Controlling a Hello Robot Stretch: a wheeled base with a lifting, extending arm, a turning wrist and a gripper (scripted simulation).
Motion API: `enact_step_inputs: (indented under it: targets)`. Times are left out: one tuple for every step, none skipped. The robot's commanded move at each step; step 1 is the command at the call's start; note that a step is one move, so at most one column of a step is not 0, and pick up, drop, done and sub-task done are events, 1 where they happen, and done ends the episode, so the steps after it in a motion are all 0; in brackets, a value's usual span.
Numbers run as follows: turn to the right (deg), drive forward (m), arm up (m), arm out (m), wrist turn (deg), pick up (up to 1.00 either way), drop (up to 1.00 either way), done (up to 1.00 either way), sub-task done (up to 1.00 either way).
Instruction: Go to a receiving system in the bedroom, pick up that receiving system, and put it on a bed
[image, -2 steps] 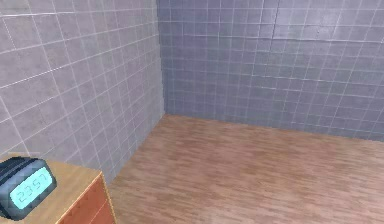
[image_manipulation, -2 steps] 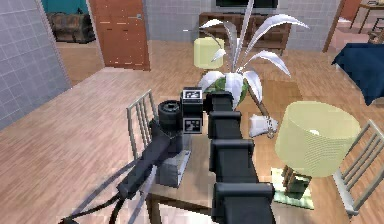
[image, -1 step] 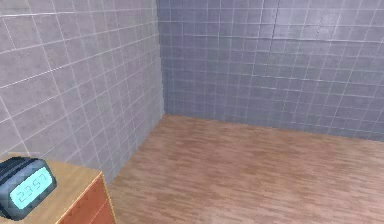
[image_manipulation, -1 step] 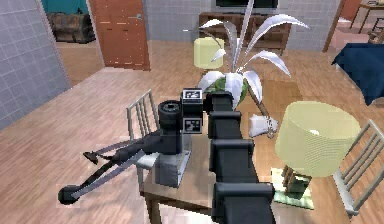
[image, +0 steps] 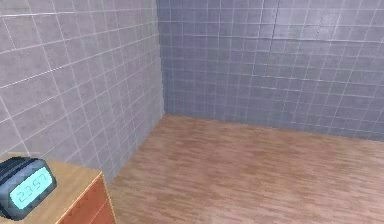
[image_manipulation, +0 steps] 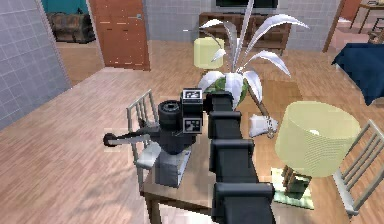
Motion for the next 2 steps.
enact_step_inputs:
  targets:
    - [0.0, 0.0, 0.0, 0.0, 39.0, 0.0, 0.0, 0.0, 0.0]
    - [0.0, 0.0, -0.3, 0.0, 0.0, 0.0, 0.0, 0.0, 0.0]
